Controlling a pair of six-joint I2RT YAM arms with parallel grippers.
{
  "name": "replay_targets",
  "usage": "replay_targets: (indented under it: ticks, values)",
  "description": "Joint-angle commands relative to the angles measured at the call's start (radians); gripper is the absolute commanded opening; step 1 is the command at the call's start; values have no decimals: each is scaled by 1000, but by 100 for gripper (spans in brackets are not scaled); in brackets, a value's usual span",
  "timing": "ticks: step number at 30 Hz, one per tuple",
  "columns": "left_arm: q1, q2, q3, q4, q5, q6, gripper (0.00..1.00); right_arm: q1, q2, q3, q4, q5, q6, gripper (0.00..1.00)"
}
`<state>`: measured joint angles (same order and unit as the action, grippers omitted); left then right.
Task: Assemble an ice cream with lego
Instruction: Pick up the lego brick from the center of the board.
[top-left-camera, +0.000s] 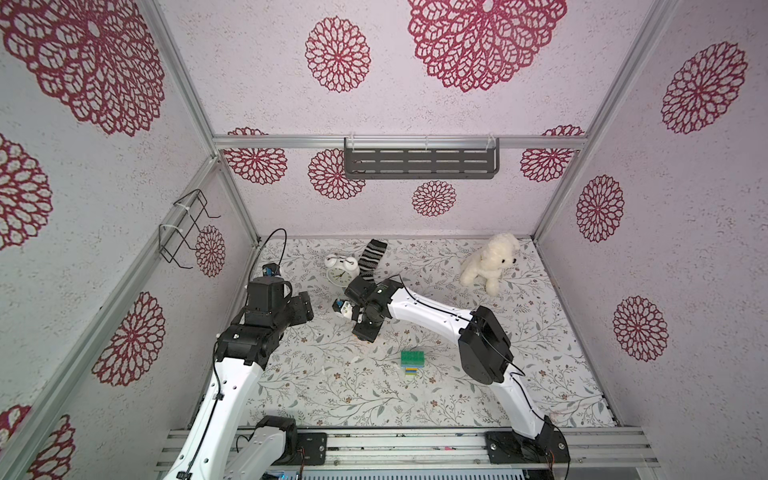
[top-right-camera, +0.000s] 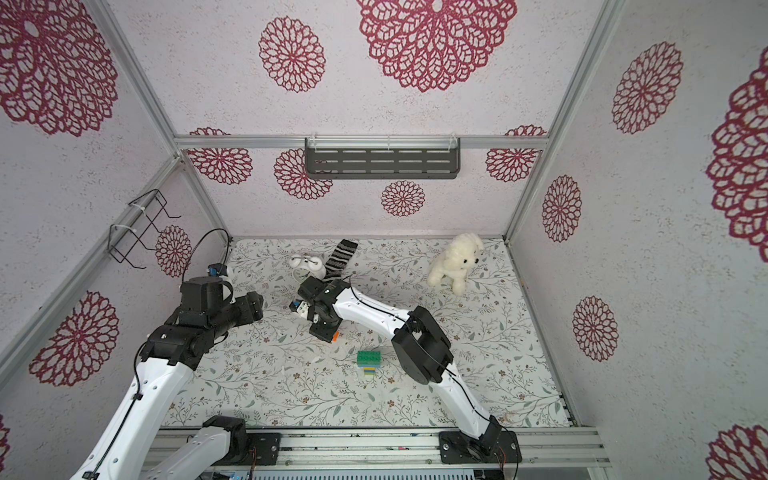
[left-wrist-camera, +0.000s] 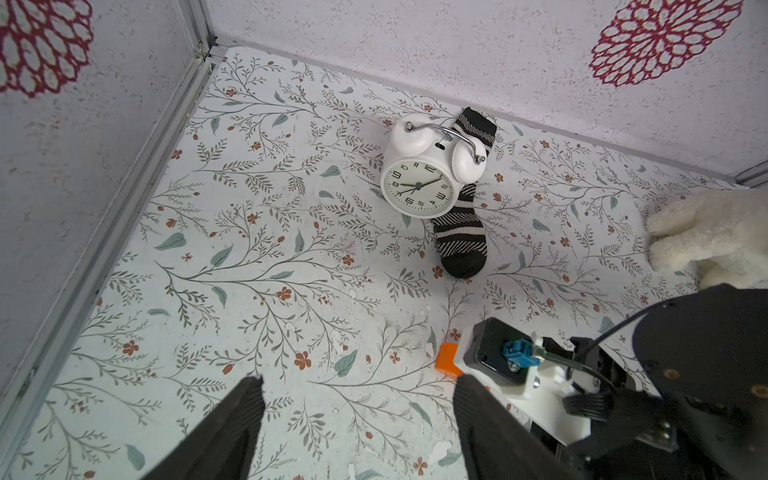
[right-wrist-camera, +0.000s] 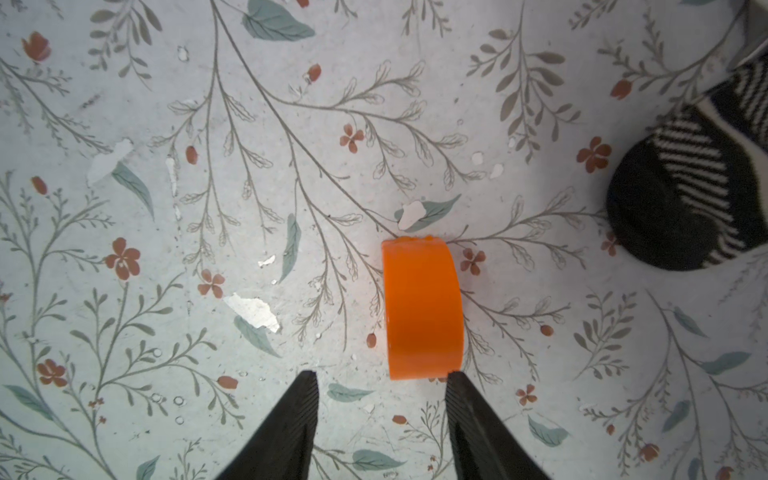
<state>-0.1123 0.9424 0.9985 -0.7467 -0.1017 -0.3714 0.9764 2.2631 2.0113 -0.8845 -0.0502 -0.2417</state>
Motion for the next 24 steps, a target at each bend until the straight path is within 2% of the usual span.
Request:
replay_targets:
  ticks: [1,9,24]
  values:
    - [19,-5,-6,28,21,-7,77,-1,11,56,-33,13,5,54]
    - [41,-7,-9,33,42,-8,77,-2,76,123,-64,44,-5,54]
    - [54,-10,-13,40,62,-7,77,-14,108,135,-85,84,-21,54]
